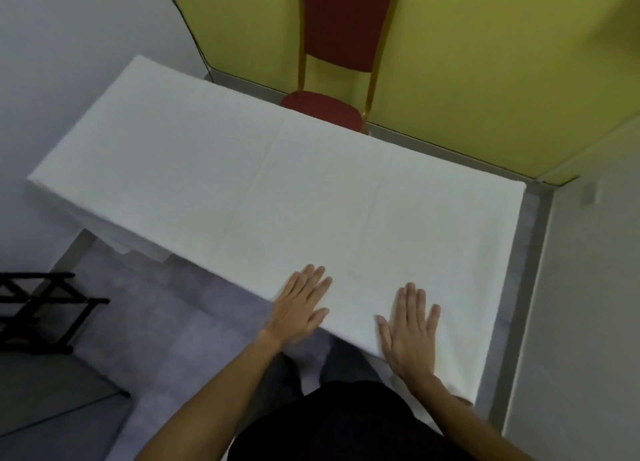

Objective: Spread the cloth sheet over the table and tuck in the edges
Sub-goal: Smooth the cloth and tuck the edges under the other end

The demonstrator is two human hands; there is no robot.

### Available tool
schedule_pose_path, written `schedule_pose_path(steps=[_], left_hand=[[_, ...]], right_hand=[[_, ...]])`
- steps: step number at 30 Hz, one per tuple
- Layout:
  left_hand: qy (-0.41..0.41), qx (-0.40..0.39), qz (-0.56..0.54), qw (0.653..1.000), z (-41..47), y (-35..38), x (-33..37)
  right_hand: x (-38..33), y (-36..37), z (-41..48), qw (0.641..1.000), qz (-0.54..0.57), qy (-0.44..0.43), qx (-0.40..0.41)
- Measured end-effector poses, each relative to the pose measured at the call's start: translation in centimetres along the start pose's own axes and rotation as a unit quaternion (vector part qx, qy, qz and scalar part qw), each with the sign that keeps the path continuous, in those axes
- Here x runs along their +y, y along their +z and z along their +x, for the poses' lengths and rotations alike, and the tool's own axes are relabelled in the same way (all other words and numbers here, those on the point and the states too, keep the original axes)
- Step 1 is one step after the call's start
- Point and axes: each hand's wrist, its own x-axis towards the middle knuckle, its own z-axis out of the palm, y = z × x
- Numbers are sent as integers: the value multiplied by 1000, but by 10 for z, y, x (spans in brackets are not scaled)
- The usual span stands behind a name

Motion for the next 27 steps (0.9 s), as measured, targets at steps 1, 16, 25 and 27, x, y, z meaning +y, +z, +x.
schedule_pose_path(steps=[1, 16, 25, 27], left_hand=[[8, 4, -4, 1000, -2, -5, -16], [4, -38, 50, 998, -8, -100, -335], [115, -17, -19, 993, 75, -111, -284], [127, -17, -14, 992, 85, -112, -271]], right_hand=[[-1, 0, 1, 1000, 7, -1, 3], [-26, -1, 6, 996, -2, 90, -17], [-255, 11, 132, 986, 66, 132, 80], [-310, 15, 163, 984, 84, 117, 103]])
